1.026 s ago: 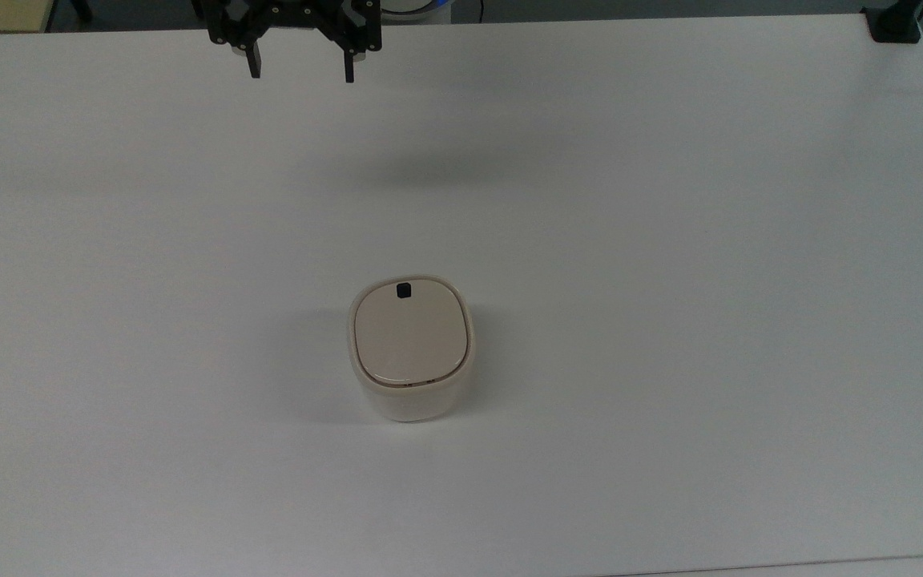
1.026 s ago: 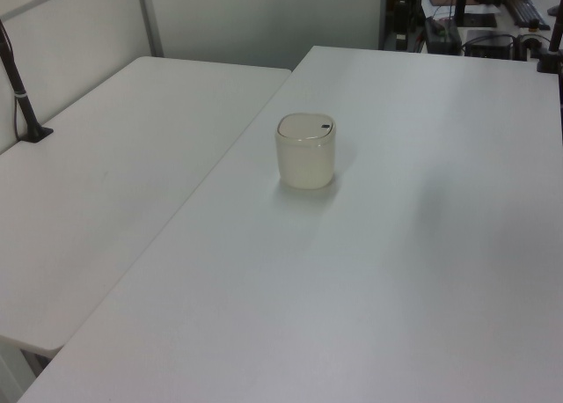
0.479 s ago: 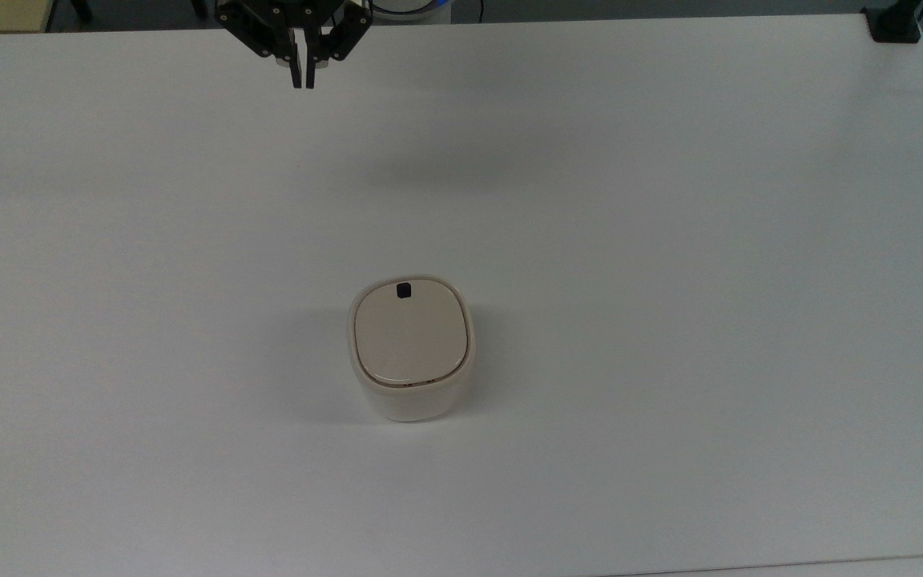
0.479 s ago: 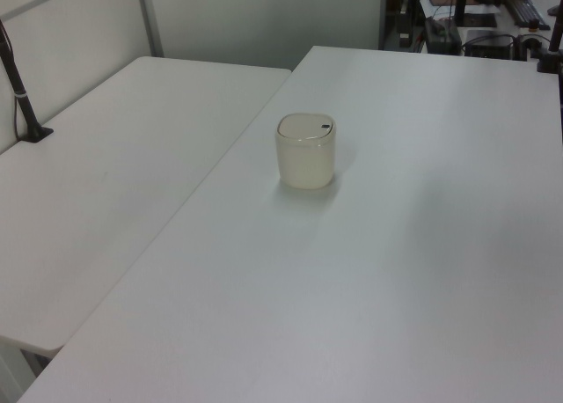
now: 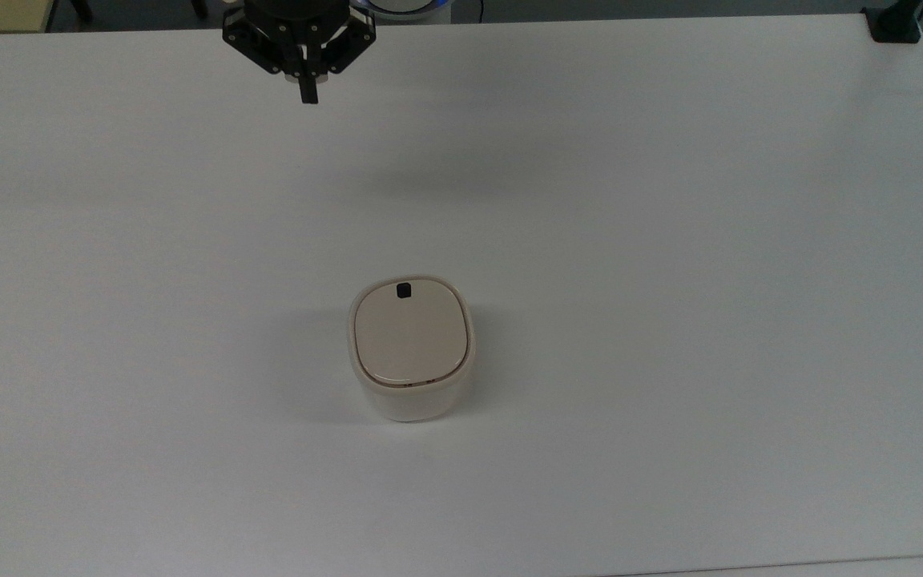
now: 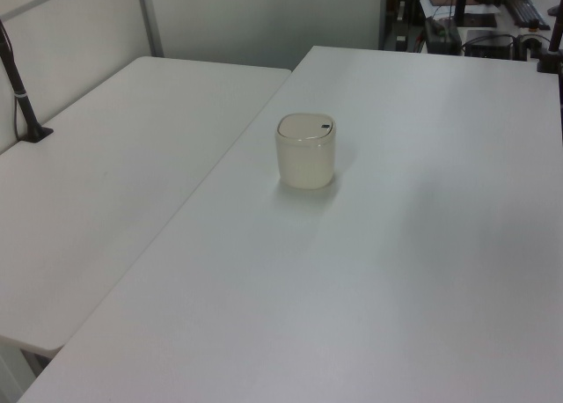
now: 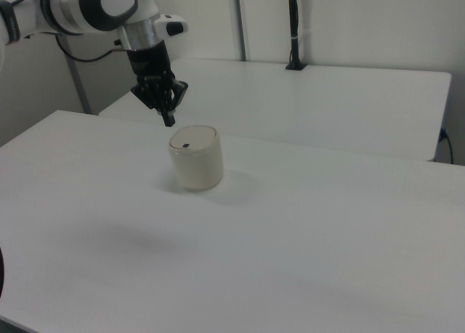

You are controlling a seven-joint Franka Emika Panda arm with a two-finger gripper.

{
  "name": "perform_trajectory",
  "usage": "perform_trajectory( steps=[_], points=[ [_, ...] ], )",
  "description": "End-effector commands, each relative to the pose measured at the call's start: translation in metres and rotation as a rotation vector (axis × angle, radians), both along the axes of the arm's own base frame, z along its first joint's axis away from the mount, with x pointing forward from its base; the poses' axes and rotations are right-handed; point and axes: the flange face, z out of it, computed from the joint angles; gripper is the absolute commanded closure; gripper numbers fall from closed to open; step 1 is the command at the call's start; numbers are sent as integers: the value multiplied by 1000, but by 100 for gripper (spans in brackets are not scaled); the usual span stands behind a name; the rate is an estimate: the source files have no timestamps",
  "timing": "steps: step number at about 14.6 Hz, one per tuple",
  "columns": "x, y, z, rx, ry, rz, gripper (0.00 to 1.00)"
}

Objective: Open the trash bin
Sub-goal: 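Close the gripper and lower it onto the bin's lid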

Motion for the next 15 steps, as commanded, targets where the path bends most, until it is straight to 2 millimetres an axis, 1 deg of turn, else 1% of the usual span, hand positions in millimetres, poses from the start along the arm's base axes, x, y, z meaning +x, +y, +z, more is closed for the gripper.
perform_trajectory(
  steps=[1, 2, 4, 5, 6, 7, 9, 11, 12, 13, 15],
  points=[
    [21, 14, -25, 24, -48, 37, 100],
    [29, 28, -32, 44, -70, 53, 100],
    [48, 34, -49, 61, -126, 60, 100],
    [56, 41, -60, 63, -149, 66, 100],
    [67, 51, -72, 67, -183, 76, 100],
    [73, 58, -83, 69, -193, 81, 100],
    [85, 71, -113, 67, -190, 95, 100],
    [91, 77, -121, 73, -219, 95, 100],
    [97, 79, -130, 80, -242, 68, 100],
    [101, 91, -141, 79, -260, 59, 100],
    [104, 93, -149, 77, -269, 55, 100]
  ],
)
